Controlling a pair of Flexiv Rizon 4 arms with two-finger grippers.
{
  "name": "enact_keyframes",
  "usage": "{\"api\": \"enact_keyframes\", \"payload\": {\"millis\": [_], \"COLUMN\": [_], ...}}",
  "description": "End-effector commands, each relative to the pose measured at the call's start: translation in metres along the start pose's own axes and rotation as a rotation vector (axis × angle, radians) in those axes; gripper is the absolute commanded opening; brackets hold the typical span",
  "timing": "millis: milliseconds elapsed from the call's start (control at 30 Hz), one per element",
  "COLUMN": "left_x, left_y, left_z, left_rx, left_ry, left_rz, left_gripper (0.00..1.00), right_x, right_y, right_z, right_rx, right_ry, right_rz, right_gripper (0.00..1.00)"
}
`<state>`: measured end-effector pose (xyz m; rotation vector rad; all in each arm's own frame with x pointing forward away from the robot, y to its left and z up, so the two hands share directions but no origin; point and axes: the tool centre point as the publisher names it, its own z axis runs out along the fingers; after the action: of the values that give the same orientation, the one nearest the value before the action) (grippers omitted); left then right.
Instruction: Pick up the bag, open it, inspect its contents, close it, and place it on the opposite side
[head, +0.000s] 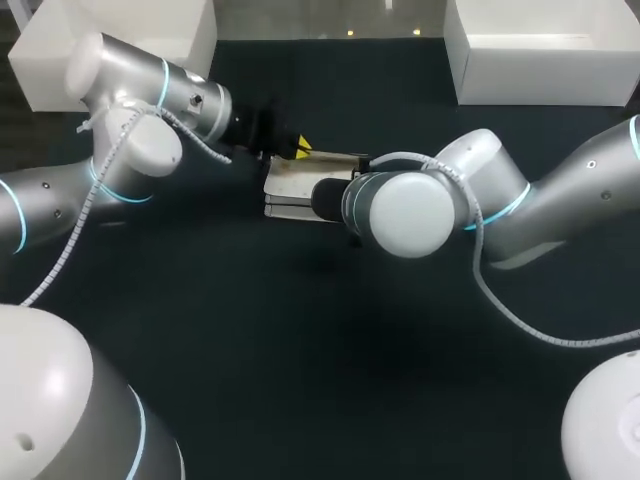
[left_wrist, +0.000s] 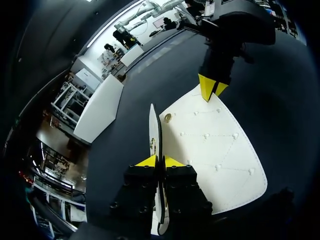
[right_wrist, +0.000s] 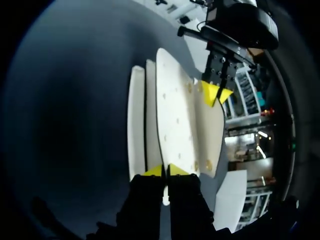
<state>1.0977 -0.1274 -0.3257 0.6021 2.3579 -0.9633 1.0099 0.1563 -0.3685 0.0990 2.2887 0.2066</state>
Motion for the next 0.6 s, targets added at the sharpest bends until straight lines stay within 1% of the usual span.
{"api": "enact_keyframes", "payload": {"millis": [33,333,600], "left_x": [0.019,0.039,0.046], "left_y": [0.0,-0.003,0.0], "left_z": [-0.004,-0.002,-0.001], "left_rx": [0.011,0.025,0.027], "left_ry": [-0.055,-0.054,-0.08], "left_rz": [0.016,0.069,0.09], "left_gripper": [0.0,0.0,0.0], "right_x": [0.004,0.004,0.004], "right_y": [-0.003,-0.003,-0.003], "right_z": [0.002,0.002,0.002], "right_rx": [-0.023,-0.023,-0.023], "right_ry": [-0.178,-0.178,-0.178], "right_rz": [0.001,0.001,0.001], "right_gripper": [0.0,0.0,0.0]}}
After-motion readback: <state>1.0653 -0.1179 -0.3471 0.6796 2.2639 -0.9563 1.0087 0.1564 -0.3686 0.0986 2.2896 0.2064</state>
